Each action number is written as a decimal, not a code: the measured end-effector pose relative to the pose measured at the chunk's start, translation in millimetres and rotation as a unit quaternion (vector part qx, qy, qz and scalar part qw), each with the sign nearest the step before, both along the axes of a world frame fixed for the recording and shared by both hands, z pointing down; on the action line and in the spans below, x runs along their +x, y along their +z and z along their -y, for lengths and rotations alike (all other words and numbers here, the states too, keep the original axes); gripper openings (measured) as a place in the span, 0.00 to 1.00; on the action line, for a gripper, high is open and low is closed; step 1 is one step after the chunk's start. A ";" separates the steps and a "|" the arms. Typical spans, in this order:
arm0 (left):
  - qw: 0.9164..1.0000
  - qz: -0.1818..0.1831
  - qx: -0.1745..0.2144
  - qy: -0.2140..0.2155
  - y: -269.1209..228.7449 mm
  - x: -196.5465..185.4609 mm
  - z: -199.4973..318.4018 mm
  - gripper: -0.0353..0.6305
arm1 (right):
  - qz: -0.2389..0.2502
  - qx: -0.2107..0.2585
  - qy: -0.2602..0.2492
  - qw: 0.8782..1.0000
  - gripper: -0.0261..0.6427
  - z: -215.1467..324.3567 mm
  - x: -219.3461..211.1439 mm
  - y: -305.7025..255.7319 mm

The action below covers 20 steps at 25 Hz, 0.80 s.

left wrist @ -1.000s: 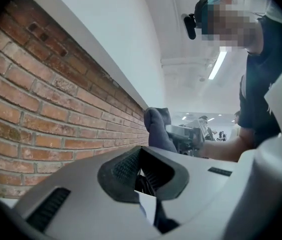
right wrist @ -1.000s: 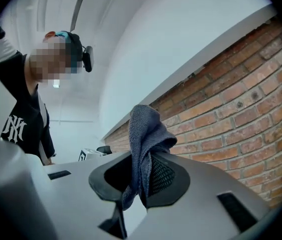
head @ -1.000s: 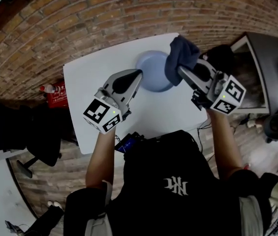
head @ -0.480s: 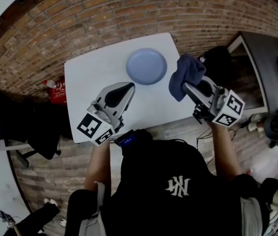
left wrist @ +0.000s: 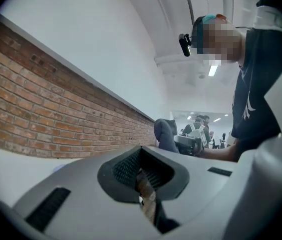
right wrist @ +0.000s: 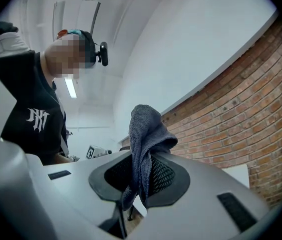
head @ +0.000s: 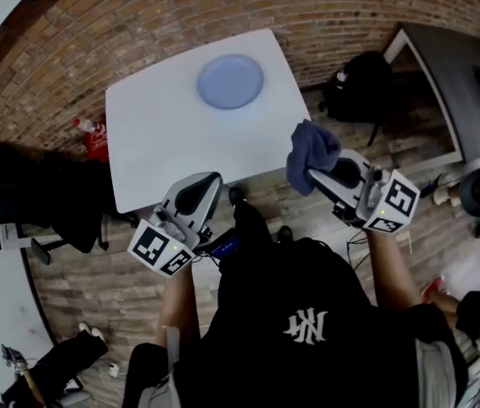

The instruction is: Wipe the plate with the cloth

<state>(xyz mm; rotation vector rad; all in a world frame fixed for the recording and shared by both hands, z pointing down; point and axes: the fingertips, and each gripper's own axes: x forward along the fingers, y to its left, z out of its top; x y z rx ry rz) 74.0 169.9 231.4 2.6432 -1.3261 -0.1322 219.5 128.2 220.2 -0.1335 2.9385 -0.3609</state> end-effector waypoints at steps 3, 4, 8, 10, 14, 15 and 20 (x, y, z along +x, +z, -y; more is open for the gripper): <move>1.000 -0.007 -0.019 0.000 11.0 15.9 -31.6 0.06 | -0.001 -0.006 -0.005 1.000 0.16 -29.0 10.4 8.3; 1.000 -0.006 -0.025 0.001 13.9 19.6 -40.8 0.06 | 0.000 -0.008 -0.007 1.000 0.16 -38.1 13.0 10.6; 0.999 -0.005 -0.041 0.003 19.4 24.9 -68.8 0.06 | -0.007 -0.012 -0.016 1.000 0.16 -74.0 19.4 17.8; 0.999 -0.005 -0.039 -0.002 17.2 17.9 -76.0 0.06 | -0.012 -0.013 -0.015 1.000 0.16 -87.0 19.4 19.7; 1.000 0.000 -0.022 -0.004 10.1 6.5 -88.3 0.06 | -0.022 -0.006 0.000 1.000 0.16 -106.1 19.5 18.5; 1.000 0.002 -0.019 -0.003 10.6 6.7 -92.5 0.06 | -0.026 -0.002 0.003 1.000 0.16 -109.4 18.5 18.9; 1.000 0.011 -0.020 0.007 23.1 9.6 -117.5 0.06 | -0.034 -0.001 0.000 0.999 0.16 -120.0 -1.7 23.1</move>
